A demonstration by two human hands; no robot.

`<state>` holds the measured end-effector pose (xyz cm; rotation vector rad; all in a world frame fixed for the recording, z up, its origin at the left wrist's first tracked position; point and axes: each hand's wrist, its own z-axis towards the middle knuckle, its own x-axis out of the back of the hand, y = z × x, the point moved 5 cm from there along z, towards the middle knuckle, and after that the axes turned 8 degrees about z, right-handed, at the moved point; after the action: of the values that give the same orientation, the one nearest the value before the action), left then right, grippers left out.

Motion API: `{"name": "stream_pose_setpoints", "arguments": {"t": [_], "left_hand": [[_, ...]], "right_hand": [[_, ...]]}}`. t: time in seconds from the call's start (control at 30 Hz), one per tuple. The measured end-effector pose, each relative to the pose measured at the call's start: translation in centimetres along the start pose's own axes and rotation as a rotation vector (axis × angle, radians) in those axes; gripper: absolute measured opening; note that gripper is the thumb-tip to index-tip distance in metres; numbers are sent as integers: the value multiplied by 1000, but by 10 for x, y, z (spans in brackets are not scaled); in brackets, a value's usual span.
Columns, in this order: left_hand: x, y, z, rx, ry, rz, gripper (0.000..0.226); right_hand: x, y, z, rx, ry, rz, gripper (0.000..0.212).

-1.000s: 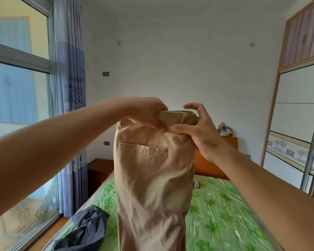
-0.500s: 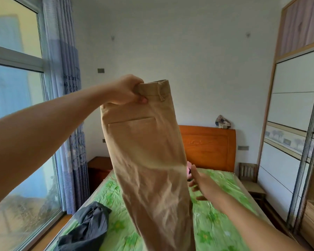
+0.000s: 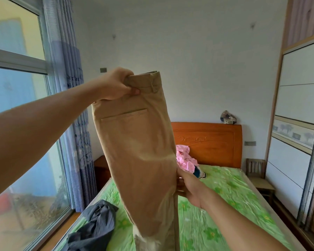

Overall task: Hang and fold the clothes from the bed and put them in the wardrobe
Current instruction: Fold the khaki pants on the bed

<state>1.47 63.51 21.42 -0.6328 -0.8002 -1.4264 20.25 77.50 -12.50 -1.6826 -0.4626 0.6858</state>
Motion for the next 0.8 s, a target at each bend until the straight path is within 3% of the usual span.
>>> {"name": "stream_pose_setpoints", "arguments": {"t": [0.13,0.2,0.27,0.37,0.53,0.6,0.7,0.8], "left_hand": [[7,-9,-5,30,36,-4,23],[9,-12,-7,39,22,-16,24],[9,-15,-10,38,5,-22,24],[9,-25,-15,50,-15,-27,28],[6,-46,-30,60,-55,-134,26],[2,-47,-32,53,-38,-194,27],[-4,-43,-30,32,-9,-255,26],[-9,-43,-29,24,-35,-276,26]], "right_hand": [[-5,16,6,-134,-50,269,70],[-7,17,10,-130,-37,255,52],[-13,10,13,-71,-43,301,31],[-9,-8,12,58,40,457,17],[20,-37,2,170,152,851,26],[17,-42,-7,141,139,820,16],[-9,-39,-23,72,-105,497,32],[-8,-54,-30,132,-125,572,26]]}}
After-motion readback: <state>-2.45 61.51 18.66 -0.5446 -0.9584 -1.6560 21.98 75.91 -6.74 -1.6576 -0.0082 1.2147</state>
